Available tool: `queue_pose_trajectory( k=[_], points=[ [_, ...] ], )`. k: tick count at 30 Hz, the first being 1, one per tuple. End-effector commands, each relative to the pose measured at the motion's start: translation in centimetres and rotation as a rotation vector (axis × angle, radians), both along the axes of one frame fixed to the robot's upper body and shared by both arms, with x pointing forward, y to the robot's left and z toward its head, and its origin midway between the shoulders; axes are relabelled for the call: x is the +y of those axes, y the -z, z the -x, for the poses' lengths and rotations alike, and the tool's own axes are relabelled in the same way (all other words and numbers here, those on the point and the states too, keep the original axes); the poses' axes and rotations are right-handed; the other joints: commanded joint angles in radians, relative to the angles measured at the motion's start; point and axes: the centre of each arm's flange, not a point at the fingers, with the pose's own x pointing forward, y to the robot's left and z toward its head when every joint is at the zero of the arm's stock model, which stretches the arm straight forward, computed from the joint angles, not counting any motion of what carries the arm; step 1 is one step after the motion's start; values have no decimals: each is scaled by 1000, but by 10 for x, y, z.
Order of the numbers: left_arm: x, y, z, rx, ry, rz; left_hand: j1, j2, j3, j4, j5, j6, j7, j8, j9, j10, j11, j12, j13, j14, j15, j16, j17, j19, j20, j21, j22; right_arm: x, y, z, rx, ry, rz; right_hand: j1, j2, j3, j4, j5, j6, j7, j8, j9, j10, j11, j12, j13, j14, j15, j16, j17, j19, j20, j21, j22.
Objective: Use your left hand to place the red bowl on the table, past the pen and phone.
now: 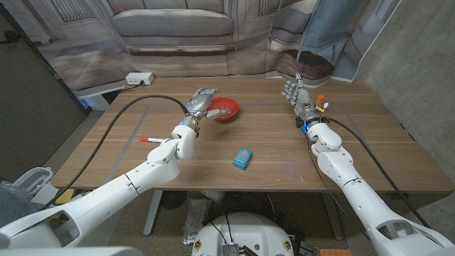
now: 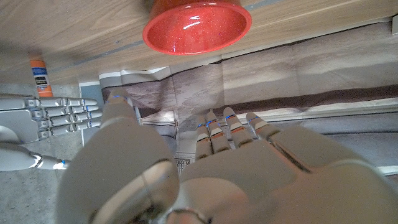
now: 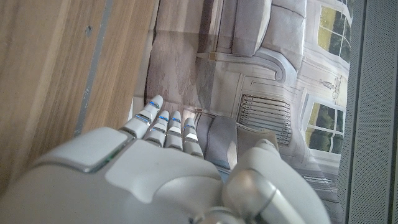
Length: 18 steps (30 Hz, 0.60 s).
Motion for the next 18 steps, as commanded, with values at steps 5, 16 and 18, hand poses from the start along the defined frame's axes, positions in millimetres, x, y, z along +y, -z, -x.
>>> queue_pose_trajectory(
  k=[5,16,18],
  points=[
    [-8,-4,-5,43,-43,-51,10,-5,-11,-1,7,16,-10,7,4,26,-2,8,2,22,-50,9,3,6,-29,5,1,-3,0,0,-2,-1,-6,10,1,-4,-1,-2,12,2,-2,2,7,3,-1,2,11,0,0,3,8,-25,1,5],
    [-15,-3,-13,89,-86,-94,12,-7,-19,-1,10,28,-8,10,4,34,2,9,2,29,-52,9,3,13,-27,6,1,-5,1,1,3,3,-15,11,1,-5,-1,-2,11,3,-3,3,8,3,-2,2,15,2,1,3,9,-22,0,5],
    [-17,-3,-14,98,-91,-105,13,-7,-19,-1,10,29,-7,10,4,35,4,9,2,30,-51,9,3,13,-24,6,1,-5,1,1,4,3,-17,11,1,-5,-1,-2,11,3,-3,3,7,3,-2,2,15,3,1,3,9,-21,0,5]
  ],
)
